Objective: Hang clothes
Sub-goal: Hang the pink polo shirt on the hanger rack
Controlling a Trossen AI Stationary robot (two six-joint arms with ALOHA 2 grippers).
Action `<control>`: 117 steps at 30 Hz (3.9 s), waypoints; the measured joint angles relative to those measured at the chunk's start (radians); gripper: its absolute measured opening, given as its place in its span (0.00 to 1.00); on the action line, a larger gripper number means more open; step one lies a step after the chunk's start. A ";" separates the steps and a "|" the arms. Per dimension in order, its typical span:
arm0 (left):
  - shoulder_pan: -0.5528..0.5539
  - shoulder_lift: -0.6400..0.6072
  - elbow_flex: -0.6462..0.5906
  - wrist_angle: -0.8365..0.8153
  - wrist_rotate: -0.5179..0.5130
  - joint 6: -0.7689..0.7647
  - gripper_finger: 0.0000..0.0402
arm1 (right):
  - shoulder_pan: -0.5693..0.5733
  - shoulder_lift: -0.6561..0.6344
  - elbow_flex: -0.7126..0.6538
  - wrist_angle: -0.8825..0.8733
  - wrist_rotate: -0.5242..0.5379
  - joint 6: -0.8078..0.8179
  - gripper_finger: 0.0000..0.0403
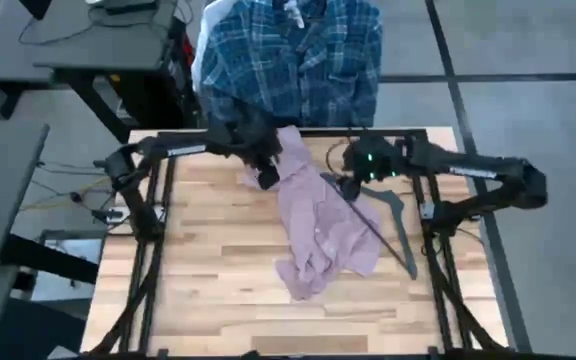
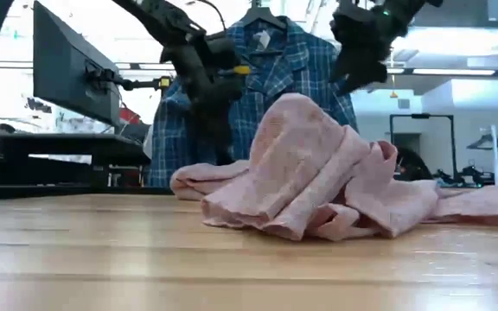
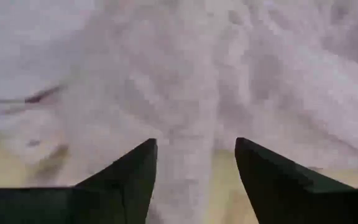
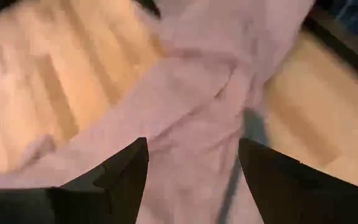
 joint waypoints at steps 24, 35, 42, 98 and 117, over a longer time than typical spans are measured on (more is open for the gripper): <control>-0.018 0.176 0.000 0.116 -0.140 0.000 0.07 | 0.036 0.013 -0.091 0.057 0.004 0.112 0.58; -0.134 -0.316 0.001 -0.376 -0.144 -0.082 0.00 | 0.017 0.013 -0.091 0.051 0.004 -0.018 0.58; -0.276 -0.513 0.001 -0.731 -0.142 -0.302 0.00 | 0.014 0.013 -0.091 0.055 0.003 -0.062 0.58; -0.774 -0.336 -0.398 -0.133 0.046 -0.941 0.28 | 0.235 0.523 -0.089 0.397 -0.058 0.359 0.58; -0.862 -0.418 -0.303 -0.104 -0.529 -1.440 0.28 | 0.183 0.365 -0.091 0.320 -0.095 0.112 0.58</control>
